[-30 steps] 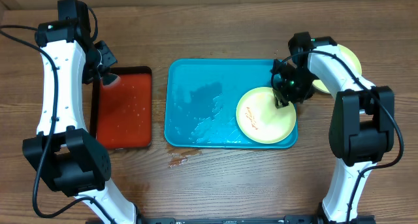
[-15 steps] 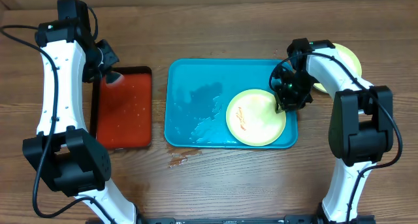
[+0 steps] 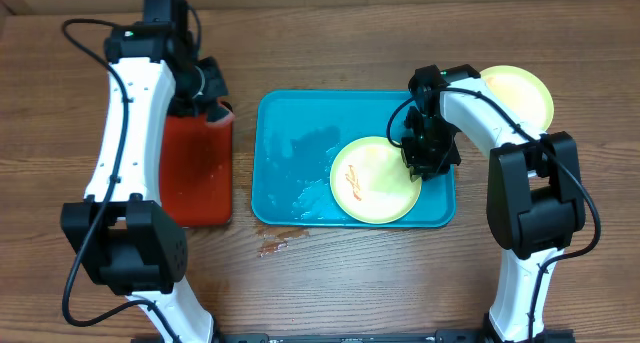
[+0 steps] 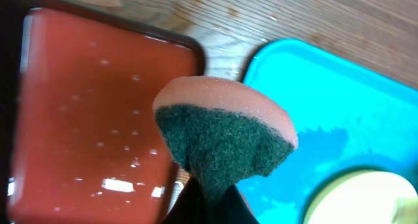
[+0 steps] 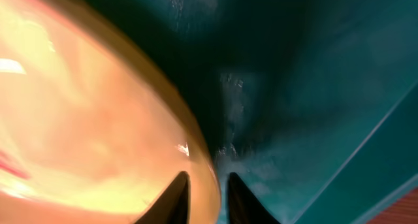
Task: Clean dirty plates on tray and stack at the side
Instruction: 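Bring the sponge with the left gripper onto the pale yellow plate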
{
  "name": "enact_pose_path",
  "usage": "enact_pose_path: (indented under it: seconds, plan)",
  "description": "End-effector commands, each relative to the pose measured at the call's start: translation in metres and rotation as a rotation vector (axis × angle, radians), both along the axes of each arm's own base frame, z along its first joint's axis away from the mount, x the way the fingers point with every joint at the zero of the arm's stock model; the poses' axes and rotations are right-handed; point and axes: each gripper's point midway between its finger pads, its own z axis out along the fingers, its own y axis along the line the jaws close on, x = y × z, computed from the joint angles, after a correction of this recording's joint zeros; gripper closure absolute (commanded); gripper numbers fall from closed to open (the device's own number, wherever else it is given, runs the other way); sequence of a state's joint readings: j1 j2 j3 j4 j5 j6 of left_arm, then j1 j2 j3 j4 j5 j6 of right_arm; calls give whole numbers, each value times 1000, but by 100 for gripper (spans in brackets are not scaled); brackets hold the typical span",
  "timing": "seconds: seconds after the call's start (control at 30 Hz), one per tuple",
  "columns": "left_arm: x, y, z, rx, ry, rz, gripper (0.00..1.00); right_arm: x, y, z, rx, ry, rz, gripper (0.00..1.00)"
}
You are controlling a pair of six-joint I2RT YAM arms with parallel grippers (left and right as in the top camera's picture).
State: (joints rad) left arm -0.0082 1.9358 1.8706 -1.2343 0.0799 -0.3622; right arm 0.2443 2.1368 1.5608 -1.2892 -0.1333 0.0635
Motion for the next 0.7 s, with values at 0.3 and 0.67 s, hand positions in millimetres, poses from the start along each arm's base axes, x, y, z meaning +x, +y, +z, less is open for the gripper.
enact_pose_path:
  seconds: [0.3, 0.67]
  plan:
    - [-21, -101, -33, -97, 54, -229, 96, 29, 66, -3, 163, -120, -119, 96]
    - [-28, -177, -78, -158, -11, -282, 96, 51, 104, -3, 191, -254, -121, 96]
